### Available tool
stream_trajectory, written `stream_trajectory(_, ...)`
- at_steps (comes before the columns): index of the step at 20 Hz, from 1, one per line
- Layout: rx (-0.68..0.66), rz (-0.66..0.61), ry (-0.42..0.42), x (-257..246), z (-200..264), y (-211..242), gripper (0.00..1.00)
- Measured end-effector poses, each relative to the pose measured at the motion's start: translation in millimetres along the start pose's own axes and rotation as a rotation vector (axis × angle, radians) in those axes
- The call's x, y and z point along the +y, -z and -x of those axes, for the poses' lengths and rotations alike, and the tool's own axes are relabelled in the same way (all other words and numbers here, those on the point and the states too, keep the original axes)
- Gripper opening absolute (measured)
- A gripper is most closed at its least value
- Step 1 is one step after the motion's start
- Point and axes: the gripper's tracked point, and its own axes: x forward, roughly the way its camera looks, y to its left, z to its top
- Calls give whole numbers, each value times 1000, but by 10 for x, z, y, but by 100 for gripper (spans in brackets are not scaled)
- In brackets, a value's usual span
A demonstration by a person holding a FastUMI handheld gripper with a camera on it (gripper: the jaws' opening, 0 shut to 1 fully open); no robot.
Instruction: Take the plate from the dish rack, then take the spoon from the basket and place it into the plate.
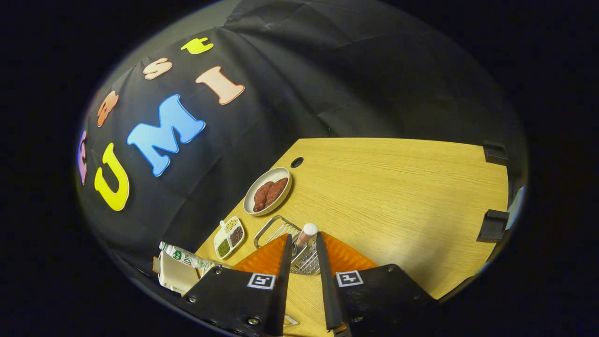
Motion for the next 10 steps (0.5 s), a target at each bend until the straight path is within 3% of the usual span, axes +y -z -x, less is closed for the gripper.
stream_trajectory(3,-17,-6,11,-35,-105,-88,33)
stream_trajectory(5,-10,-7,14,-33,-80,-100,13)
stream_trajectory(8,-10,-4,-19,87,-18,-126,13)
stream_trajectory(9,-7,11,-15,65,-48,-120,5)
stream_trajectory(10,-7,25,-17,92,-33,-143,5)
